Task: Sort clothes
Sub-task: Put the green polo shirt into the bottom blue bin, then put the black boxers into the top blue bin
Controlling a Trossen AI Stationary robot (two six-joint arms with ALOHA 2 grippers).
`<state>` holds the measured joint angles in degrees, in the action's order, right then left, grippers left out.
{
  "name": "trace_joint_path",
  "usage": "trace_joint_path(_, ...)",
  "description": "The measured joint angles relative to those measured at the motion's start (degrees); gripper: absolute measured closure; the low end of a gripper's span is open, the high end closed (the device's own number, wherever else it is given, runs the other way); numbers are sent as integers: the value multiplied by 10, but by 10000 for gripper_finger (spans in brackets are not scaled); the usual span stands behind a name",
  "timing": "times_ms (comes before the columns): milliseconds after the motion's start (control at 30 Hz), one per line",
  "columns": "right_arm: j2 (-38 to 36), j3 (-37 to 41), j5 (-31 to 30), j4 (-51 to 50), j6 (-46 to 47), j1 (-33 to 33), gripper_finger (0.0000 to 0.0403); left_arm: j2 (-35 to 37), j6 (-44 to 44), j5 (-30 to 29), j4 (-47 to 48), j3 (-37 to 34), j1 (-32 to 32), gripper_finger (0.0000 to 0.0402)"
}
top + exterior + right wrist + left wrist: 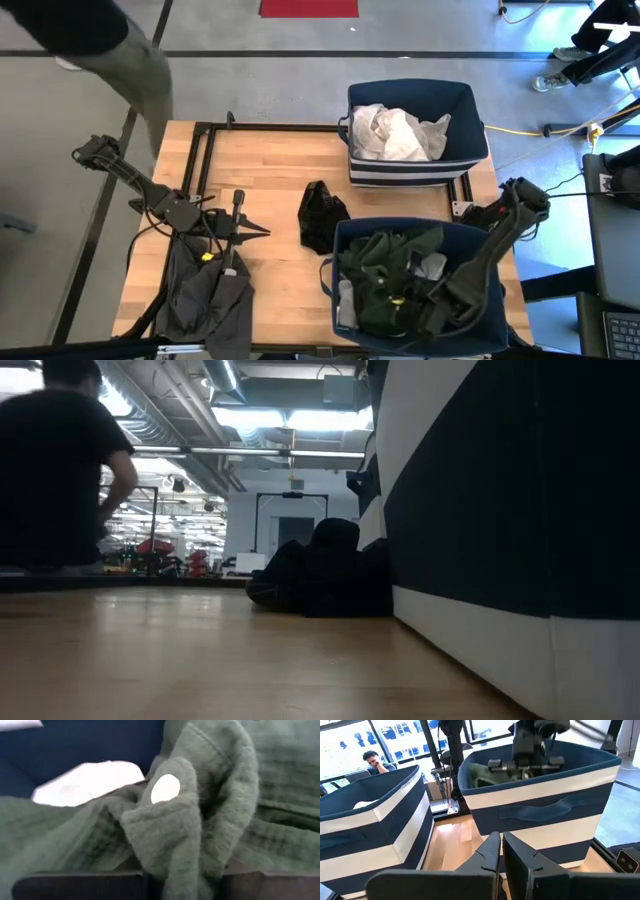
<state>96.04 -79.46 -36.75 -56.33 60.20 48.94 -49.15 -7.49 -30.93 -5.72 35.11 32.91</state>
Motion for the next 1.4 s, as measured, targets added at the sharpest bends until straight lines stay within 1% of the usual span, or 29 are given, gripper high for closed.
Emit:
trace_joint_path(233,-1,80,66,76,0,-39,337,-1,0,0,8,0,0,391)
trace_joint_path(300,-1,92,70,84,0,-48,332,-1,0,0,8,0,0,391)
trace_joint_path(400,-1,94,85,83,0,-66,315,-1,0,0,8,0,0,391)
trace_joint_path(500,-1,86,113,84,-3,-83,282,-1,2,0,8,0,0,391)
trace_joint_path(667,0,41,142,53,-30,-90,203,-12,4,0,8,0,0,391)
trace_joint_path(767,-1,-13,155,0,-32,-89,160,-21,0,0,8,0,0,391)
trace_joint_path(867,-2,-76,158,-57,-29,-83,133,-27,0,0,2,0,0,391)
trace_joint_path(1033,-3,-162,146,-111,-30,-69,113,-51,2,17,4,0,0,391)
trace_joint_path(1200,-4,-197,98,-130,-34,-52,112,-98,-5,19,-9,0,-1,391)
trace_joint_path(1333,-4,-198,84,-133,-35,-45,111,-146,-54,19,-79,0,-5,391)
trace_joint_path(1400,-4,-195,83,-131,-32,-45,111,-170,-63,20,-125,0,-16,386)
